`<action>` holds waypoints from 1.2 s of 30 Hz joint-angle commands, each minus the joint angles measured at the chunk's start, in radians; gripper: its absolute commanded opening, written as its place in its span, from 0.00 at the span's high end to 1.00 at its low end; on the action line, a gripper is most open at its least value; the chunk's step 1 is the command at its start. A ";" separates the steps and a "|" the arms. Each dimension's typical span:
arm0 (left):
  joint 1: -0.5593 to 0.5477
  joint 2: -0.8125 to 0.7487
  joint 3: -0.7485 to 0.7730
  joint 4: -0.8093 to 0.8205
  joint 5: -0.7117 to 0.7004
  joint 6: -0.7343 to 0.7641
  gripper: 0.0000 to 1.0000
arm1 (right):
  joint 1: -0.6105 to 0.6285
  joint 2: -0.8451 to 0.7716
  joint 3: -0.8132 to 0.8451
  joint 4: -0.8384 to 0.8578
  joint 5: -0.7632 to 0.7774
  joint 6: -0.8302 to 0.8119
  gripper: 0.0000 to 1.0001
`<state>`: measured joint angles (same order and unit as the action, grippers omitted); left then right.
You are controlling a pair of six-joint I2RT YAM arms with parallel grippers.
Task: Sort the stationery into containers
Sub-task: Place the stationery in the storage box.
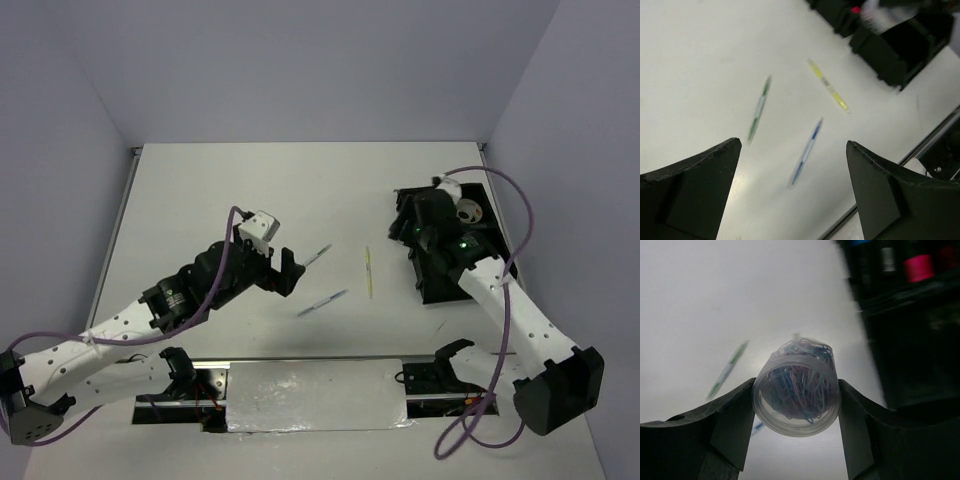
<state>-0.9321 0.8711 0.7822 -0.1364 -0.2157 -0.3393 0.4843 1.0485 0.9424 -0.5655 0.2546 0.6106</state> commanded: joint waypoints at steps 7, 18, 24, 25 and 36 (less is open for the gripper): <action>-0.002 -0.081 0.175 -0.520 -0.165 -0.153 0.01 | -0.643 0.048 0.131 -0.062 0.031 -0.141 1.00; -0.002 -0.162 0.069 -0.471 -0.203 -0.073 0.01 | -0.788 0.125 0.044 0.021 0.006 -0.161 0.98; -0.002 -0.170 0.055 -0.462 -0.206 -0.081 0.01 | -0.808 0.142 -0.017 0.065 0.015 -0.170 0.94; -0.002 -0.164 0.057 -0.466 -0.209 -0.084 0.01 | -0.811 0.156 -0.019 0.067 0.026 -0.172 0.94; -0.013 -0.139 0.055 -0.471 -0.209 -0.092 0.01 | -0.851 0.280 -0.016 0.110 -0.011 -0.170 0.86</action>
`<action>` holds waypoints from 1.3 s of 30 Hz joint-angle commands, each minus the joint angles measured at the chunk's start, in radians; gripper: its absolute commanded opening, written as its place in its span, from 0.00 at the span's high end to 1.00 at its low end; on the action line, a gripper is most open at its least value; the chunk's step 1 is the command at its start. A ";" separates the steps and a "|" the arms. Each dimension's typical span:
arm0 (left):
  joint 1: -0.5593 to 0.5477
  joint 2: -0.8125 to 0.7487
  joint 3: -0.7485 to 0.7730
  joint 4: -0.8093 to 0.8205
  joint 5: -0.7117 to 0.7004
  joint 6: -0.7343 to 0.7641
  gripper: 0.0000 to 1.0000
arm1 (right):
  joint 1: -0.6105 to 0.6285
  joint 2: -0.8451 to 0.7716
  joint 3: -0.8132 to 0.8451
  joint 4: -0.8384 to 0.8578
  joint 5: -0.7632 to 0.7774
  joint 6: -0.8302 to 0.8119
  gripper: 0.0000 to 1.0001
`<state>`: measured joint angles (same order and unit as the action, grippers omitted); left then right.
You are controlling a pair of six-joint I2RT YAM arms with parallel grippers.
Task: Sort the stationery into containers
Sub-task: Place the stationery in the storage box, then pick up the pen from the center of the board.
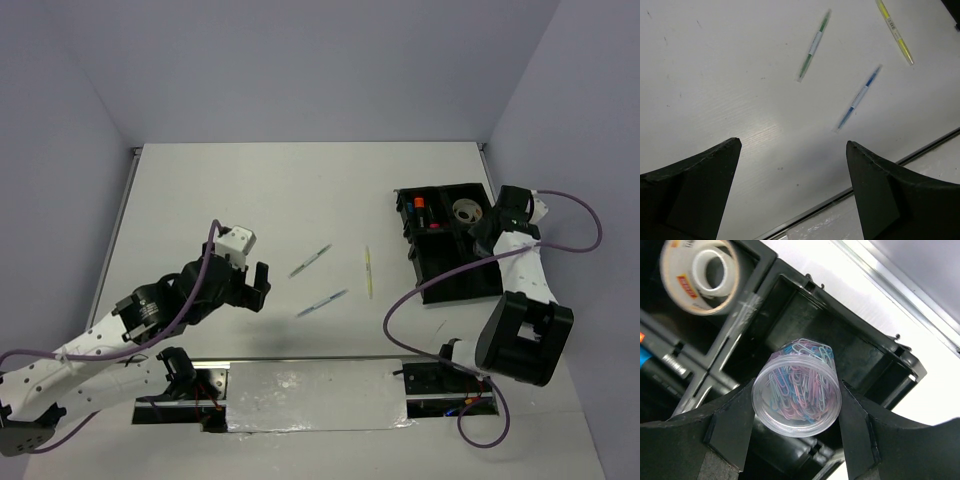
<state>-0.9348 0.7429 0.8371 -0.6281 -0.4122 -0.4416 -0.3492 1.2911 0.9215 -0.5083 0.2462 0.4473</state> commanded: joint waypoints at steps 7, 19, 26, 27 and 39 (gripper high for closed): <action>-0.024 -0.034 -0.004 0.025 -0.007 0.015 0.01 | -0.025 0.132 0.011 0.086 -0.058 0.007 0.72; -0.035 -0.060 -0.001 0.013 -0.039 0.004 0.01 | -0.025 0.079 0.039 0.056 -0.028 0.013 0.17; -0.035 -0.053 0.016 -0.019 -0.097 -0.017 0.01 | 0.013 -0.010 0.099 -0.009 -0.056 -0.001 0.03; -0.036 -0.054 0.020 -0.030 -0.114 -0.031 0.01 | 0.044 -0.076 0.105 -0.013 -0.051 -0.004 0.02; -0.026 -0.042 0.100 -0.231 -0.597 -0.218 0.01 | 1.007 -0.284 0.097 -0.163 0.406 0.252 0.00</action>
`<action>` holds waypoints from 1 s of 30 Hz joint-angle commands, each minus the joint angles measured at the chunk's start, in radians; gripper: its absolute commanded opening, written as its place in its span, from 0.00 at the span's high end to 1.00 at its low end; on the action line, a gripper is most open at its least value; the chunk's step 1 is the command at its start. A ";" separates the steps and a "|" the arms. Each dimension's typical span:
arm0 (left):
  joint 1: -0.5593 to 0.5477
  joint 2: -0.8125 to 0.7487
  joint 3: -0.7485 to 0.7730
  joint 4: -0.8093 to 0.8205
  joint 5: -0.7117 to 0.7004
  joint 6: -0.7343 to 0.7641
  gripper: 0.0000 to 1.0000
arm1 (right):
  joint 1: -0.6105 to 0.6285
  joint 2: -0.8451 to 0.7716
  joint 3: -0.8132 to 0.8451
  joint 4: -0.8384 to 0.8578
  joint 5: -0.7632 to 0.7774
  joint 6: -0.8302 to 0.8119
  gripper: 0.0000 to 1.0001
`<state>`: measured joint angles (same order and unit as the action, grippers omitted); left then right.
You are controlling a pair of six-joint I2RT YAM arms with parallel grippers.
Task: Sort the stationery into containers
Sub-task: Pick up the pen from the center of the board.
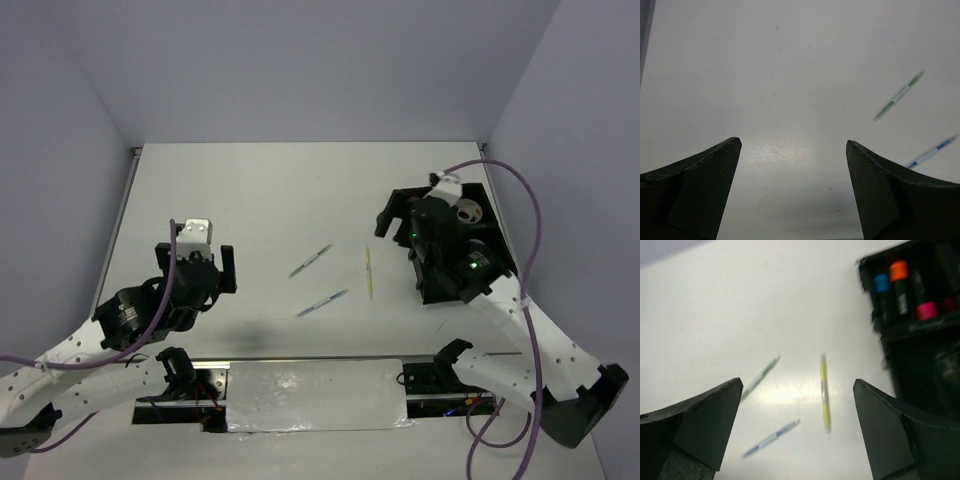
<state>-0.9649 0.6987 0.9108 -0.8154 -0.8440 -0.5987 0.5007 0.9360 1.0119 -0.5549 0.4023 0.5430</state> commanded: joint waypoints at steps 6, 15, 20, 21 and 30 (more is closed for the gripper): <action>0.020 -0.002 -0.018 -0.005 -0.073 -0.013 0.01 | 0.223 0.372 0.022 -0.067 0.132 0.157 0.03; 0.020 0.021 -0.039 0.058 0.011 0.057 0.01 | 0.158 0.633 0.018 0.052 -0.011 0.075 0.39; 0.018 0.027 -0.032 0.047 0.014 0.056 0.01 | 0.110 0.685 -0.015 0.104 -0.094 0.039 0.45; 0.020 0.022 -0.032 0.047 0.013 0.053 0.01 | 0.105 0.699 -0.012 0.105 -0.102 0.031 0.46; 0.018 -0.036 -0.035 0.050 0.006 0.051 0.01 | 0.072 0.827 -0.018 0.127 -0.184 -0.017 0.62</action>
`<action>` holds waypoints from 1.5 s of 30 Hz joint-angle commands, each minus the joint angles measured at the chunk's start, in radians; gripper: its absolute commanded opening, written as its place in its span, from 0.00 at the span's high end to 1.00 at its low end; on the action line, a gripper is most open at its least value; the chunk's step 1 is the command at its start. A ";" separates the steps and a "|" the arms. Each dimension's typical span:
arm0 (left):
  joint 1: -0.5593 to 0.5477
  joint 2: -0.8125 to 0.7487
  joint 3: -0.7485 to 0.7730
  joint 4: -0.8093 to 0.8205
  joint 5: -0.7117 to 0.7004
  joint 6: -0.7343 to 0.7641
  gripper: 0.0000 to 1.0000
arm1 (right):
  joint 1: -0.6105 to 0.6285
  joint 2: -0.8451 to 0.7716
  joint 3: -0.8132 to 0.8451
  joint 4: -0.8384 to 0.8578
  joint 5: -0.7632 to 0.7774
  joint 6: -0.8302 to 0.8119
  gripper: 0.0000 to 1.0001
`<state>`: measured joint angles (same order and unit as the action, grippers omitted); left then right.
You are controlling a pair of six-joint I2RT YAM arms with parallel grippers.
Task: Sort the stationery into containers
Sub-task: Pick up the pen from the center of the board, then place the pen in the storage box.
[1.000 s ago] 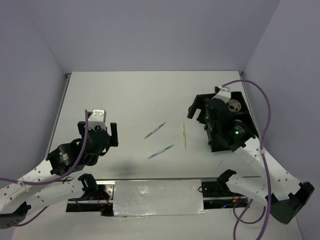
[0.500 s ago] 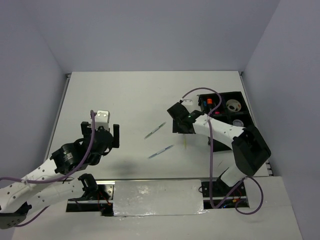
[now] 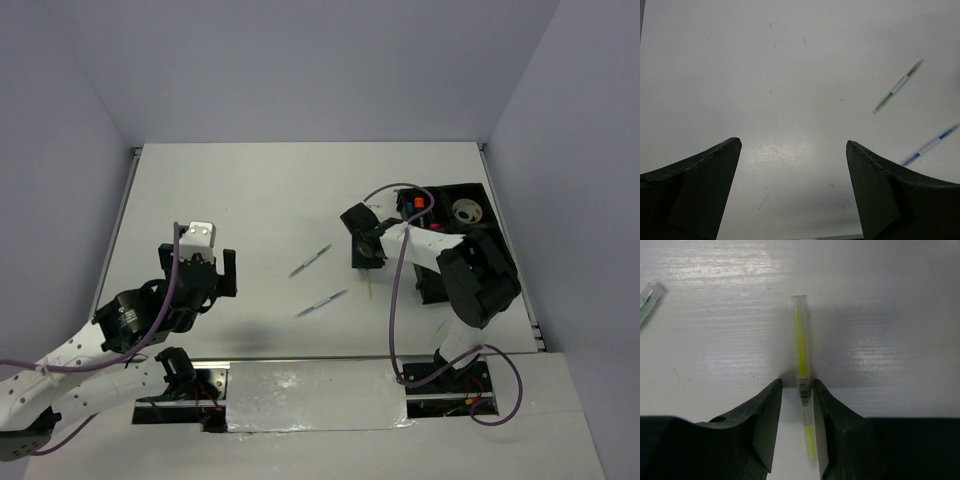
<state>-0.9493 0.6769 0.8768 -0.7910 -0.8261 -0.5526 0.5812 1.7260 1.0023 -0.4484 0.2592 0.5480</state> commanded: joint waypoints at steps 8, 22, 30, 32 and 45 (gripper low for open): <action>0.003 -0.020 -0.005 0.032 -0.001 0.013 0.01 | -0.006 -0.034 -0.018 -0.007 -0.018 -0.023 1.00; 0.000 -0.030 -0.009 0.041 0.013 0.020 0.01 | -0.502 -0.569 -0.099 -0.173 -0.003 -0.180 1.00; 0.000 -0.017 -0.009 0.045 0.024 0.026 0.01 | -0.719 -0.551 -0.119 -0.081 -0.069 -0.161 1.00; 0.000 -0.014 -0.010 0.047 0.025 0.028 0.01 | -0.721 -0.533 -0.113 -0.073 -0.074 -0.161 1.00; 0.000 0.004 -0.015 0.056 0.036 0.037 0.01 | -0.692 -0.525 -0.267 0.051 -0.156 -0.168 0.97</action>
<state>-0.9497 0.6731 0.8635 -0.7792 -0.7940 -0.5449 -0.1307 1.2045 0.7536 -0.4656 0.1230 0.3912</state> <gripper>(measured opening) 0.994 0.039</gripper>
